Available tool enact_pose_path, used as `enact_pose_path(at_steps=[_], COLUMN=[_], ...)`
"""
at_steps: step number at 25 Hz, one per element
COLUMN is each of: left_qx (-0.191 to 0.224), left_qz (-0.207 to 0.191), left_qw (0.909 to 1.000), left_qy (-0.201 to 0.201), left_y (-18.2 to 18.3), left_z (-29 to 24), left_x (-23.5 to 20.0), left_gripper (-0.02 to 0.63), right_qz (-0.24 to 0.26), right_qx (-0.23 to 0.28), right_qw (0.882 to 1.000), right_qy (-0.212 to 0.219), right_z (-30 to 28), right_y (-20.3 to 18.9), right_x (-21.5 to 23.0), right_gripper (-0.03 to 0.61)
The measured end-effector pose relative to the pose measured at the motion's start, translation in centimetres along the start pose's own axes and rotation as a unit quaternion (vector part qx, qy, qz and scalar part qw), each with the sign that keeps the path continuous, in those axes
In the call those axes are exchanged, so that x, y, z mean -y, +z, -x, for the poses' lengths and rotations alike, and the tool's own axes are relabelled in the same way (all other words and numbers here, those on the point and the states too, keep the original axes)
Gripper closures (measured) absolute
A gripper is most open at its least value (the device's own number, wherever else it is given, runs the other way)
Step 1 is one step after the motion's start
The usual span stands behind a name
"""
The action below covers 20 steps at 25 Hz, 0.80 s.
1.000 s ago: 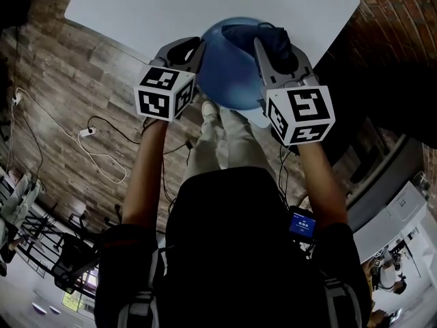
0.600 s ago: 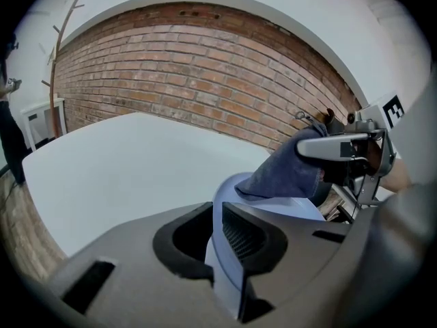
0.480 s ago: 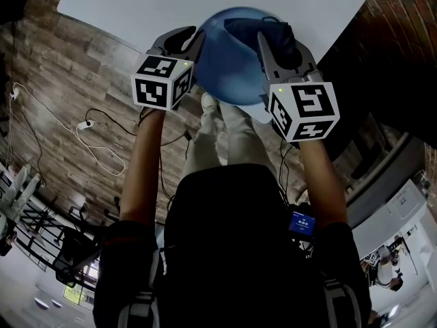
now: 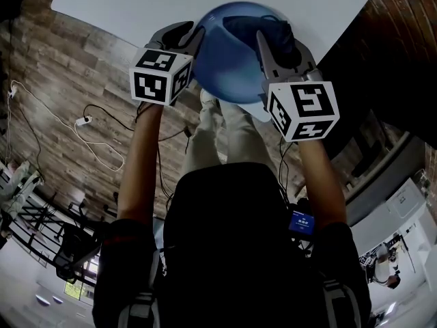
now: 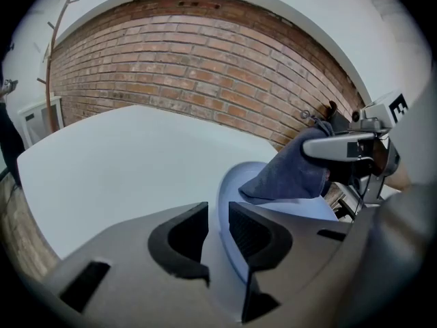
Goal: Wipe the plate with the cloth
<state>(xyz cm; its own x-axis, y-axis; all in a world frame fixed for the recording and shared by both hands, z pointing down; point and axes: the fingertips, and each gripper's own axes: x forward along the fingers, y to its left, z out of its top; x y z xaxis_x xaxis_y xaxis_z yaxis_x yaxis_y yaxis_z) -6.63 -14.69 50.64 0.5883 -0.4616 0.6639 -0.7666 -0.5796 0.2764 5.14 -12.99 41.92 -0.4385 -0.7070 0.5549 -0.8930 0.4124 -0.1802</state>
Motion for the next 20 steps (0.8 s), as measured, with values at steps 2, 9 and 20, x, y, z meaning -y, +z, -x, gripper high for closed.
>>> enact_pose_path(at_steps=[2,9,20], left_qx=[-0.001,-0.002,-0.005], left_qz=[-0.003,0.005,0.001], left_qw=[1.0,0.9999,0.9999], left_qy=[0.003,0.01,0.011], left_y=[-0.2,-0.4,-0.6], left_z=[-0.3,-0.5,-0.7], left_x=[-0.1,-0.5,-0.3], left_gripper=[0.528,0.529,0.571], right_qz=[-0.001,-0.006,-0.009], right_qx=[-0.003,-0.006,-0.009], right_qw=[1.0,1.0,1.0], right_qy=[0.0,0.001,-0.003], right_z=[-0.2,-0.3,-0.4], right_y=[-0.4,-0.8,-1.3], right_x=[0.0,0.0,-0.1], right_gripper=[0.537,0.537,0.537])
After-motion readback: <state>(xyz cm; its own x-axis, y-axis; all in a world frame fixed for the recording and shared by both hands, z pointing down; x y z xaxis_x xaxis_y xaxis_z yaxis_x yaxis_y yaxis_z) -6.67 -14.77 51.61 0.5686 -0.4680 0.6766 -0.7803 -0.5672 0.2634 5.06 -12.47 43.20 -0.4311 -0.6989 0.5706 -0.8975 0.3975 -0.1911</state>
